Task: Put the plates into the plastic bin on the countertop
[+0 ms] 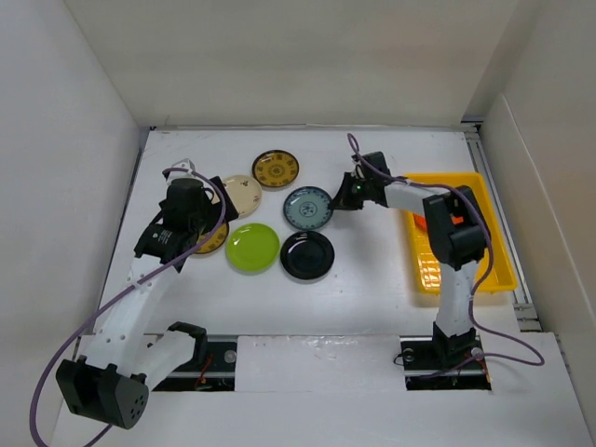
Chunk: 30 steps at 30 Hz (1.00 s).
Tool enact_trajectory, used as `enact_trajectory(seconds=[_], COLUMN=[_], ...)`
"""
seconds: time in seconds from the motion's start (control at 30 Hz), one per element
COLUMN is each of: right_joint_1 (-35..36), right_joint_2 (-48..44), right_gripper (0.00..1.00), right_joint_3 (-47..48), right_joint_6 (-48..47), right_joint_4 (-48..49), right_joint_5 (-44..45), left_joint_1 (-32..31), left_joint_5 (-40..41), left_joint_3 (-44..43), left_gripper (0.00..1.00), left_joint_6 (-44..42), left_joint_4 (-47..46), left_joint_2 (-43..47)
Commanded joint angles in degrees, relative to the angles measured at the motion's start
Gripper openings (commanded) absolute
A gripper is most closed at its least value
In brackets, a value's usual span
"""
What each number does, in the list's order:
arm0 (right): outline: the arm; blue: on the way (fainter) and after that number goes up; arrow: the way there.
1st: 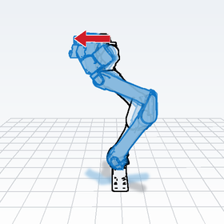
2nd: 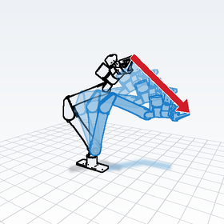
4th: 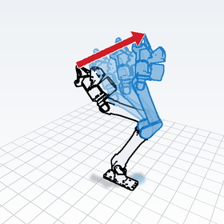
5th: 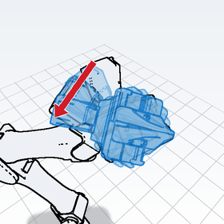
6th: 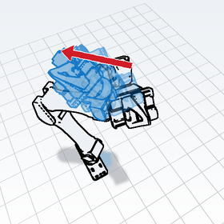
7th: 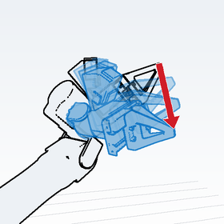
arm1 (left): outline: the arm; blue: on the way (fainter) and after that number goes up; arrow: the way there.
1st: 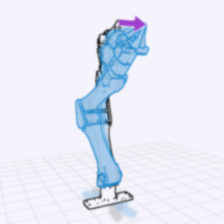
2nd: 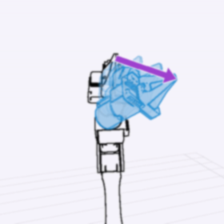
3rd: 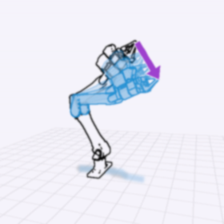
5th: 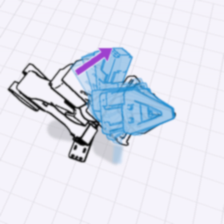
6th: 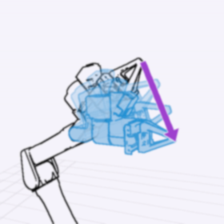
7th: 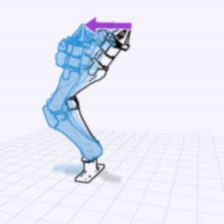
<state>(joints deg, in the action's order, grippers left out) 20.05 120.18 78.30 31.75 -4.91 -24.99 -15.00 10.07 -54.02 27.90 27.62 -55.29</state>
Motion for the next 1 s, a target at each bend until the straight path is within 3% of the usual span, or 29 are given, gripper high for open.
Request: enact_trajectory(seconds=[0.0,0.1,0.23,0.37,0.47,0.6,0.67,0.97], right_joint_1=[-3.96,-7.3,-10.99,-20.72,-30.98,-43.39,-46.14,-48.79], right_joint_2=[-11.7,-24.17,-37.8,-44.67,-51.34,-52.94,-50.59,-40.64], right_gripper=[0.0,0.0,0.0,0.0,0.0,0.0,0.0,0.0], right_joint_3=[-5.33,-13.94,-18.44,-21.25,-29.58,-36.01,-36.03,-35.41], right_joint_6=[1.91,3.41,4.02,4.55,5.17,5.78,3.95,2.79], right_joint_4=[-0.64,2.53,1.66,-7.91,-7.23,-2.15,-0.37,5.08], right_joint_5=[8.9,11.26,18.19,26.56,27.02,21.75,18.68,8.65], left_joint_1=[0.06,0.06,0.06,0.06,0.06,0.06,0.06,0.06], left_joint_5=[-0.31,-0.31,-0.31,-0.31,-0.92,-0.92,-1.53,-1.54], left_joint_3=[-0.56,-0.56,-0.56,-0.56,-0.56,-0.56,-0.56,-0.56], left_gripper=[1.0,1.0,1.0,1.0,1.0,1.0,1.0,1.0], left_joint_6=[-0.21,-0.21,-0.21,-0.21,-0.21,-0.74,-0.74,-0.74], left_joint_4=[-1.42,-1.42,-1.42,-1.42,-1.42,-1.42,-1.95,-1.95], left_joint_2=[1.41,1.41,1.94,1.94,2.46,2.46,2.46,2.46])
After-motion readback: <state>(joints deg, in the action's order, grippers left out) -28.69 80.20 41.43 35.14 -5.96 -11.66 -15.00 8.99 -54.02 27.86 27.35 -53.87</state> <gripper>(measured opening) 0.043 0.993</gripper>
